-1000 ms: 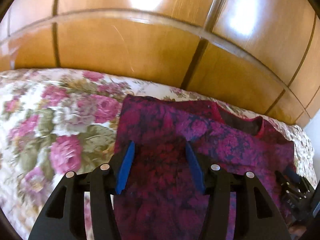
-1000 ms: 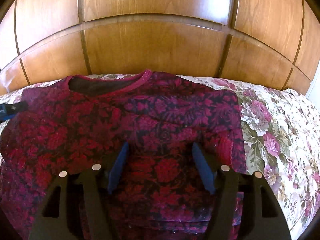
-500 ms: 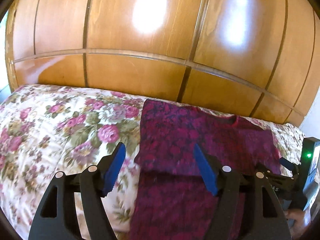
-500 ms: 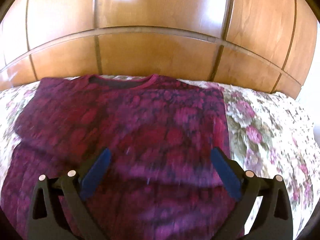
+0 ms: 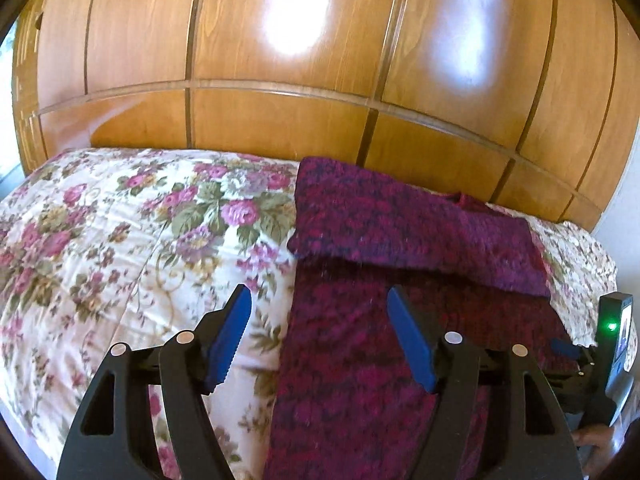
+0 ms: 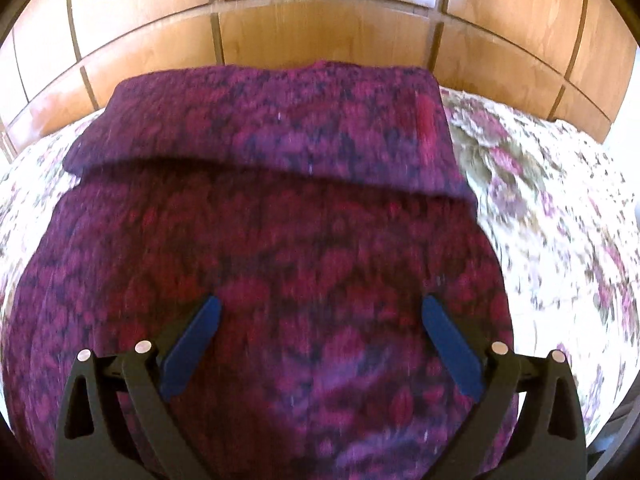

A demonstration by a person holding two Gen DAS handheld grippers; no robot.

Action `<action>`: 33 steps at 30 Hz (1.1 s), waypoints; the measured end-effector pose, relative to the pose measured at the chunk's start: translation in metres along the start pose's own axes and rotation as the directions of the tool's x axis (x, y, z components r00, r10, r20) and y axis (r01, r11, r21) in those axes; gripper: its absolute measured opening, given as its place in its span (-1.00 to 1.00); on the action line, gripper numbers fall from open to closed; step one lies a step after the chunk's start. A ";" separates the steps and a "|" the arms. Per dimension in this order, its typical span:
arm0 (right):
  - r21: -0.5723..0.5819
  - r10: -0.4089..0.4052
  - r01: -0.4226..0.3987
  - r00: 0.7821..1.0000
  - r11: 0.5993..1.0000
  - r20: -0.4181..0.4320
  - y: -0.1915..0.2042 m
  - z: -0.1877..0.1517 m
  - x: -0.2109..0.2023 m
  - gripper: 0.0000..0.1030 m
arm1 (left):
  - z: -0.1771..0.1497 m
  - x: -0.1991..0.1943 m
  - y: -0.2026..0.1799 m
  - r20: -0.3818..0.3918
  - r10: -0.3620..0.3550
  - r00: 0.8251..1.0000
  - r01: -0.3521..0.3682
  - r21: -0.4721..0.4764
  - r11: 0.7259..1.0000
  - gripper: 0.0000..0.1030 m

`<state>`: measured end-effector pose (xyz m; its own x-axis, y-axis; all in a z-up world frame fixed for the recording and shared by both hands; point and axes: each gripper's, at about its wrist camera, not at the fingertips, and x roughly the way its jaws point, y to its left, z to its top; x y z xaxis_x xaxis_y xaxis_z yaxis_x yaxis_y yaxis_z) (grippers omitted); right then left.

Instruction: Fold small clothes

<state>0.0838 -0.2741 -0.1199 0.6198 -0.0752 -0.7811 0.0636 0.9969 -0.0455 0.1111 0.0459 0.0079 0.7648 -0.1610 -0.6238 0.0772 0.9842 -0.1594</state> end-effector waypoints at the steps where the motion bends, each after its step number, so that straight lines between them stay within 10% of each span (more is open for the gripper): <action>1: 0.003 0.006 -0.006 1.000 1.000 -0.001 -0.001 -0.003 -0.001 0.95 | -0.004 -0.001 0.001 -0.004 0.003 1.000 -0.002 0.003 1.000 0.35; 20: 0.032 0.011 -0.011 1.000 0.999 0.013 -0.026 -0.049 -0.051 0.95 | -0.084 -0.021 0.034 -0.184 -0.058 0.981 0.060 0.006 0.998 0.35; 29: 0.135 0.013 -0.002 0.997 0.991 -0.079 -0.075 -0.096 -0.079 0.95 | -0.132 -0.047 0.044 -0.360 -0.204 0.910 0.228 0.025 0.973 0.22; 33: 0.168 0.137 -0.109 0.976 0.980 -0.167 -0.079 -0.123 -0.084 0.38 | -0.143 -0.047 0.039 -0.416 -0.236 0.878 0.277 0.041 0.960 -0.31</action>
<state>-0.0691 -0.3439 -0.1275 0.4834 0.0671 -0.8728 0.1263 0.9813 0.1453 -0.0127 0.0811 -0.0784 0.3878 -0.4041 -0.8285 0.3122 0.9032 -0.2944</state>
